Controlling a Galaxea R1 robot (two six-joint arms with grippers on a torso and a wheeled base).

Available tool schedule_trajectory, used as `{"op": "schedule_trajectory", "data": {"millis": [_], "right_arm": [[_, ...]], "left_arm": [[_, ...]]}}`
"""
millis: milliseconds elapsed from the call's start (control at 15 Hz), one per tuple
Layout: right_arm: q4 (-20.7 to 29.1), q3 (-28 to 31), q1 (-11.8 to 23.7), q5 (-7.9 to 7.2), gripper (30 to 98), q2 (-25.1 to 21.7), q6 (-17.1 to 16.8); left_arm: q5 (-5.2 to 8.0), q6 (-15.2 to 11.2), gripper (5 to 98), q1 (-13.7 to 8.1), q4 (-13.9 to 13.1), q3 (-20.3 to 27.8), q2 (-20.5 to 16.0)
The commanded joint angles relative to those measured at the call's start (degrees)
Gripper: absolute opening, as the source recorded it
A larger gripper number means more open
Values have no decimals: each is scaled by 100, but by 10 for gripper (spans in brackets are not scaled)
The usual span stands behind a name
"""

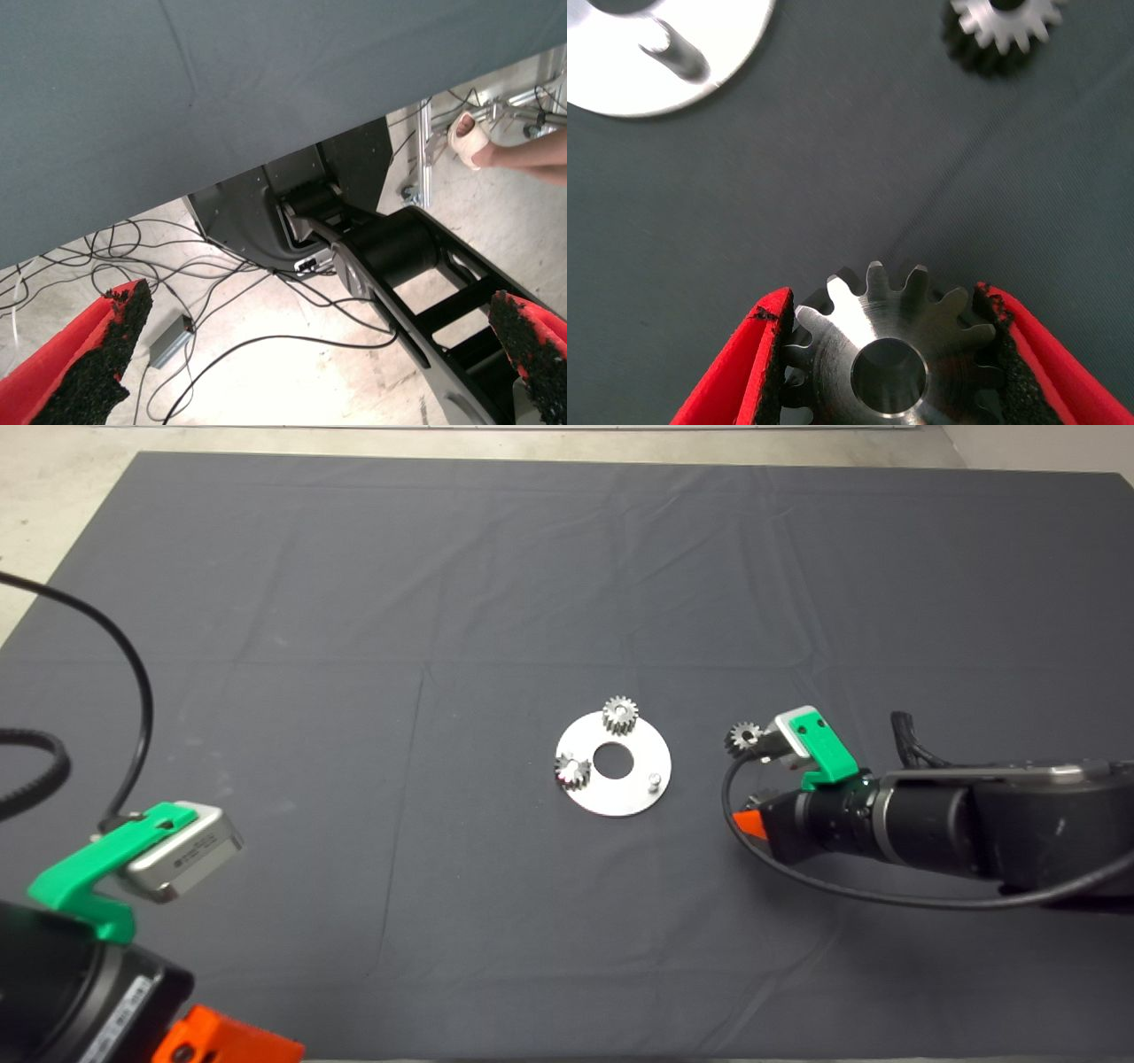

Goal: Remove an incorrectly installed larger gear and replace it with the correct smaller gear

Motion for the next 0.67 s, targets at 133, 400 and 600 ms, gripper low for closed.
{"op": "schedule_trajectory", "data": {"millis": [133,400,600], "right_arm": [[-505,213,-108,-207,494,-422,-34],[-1016,195,-418,-201,494,-518,-69],[-1243,169,-599,-198,494,-518,-183]], "left_arm": [[-8,-93,976,-6,-74,-16,507],[-8,-111,976,-6,-74,-33,480],[19,-199,976,-6,-74,-33,471]]}}
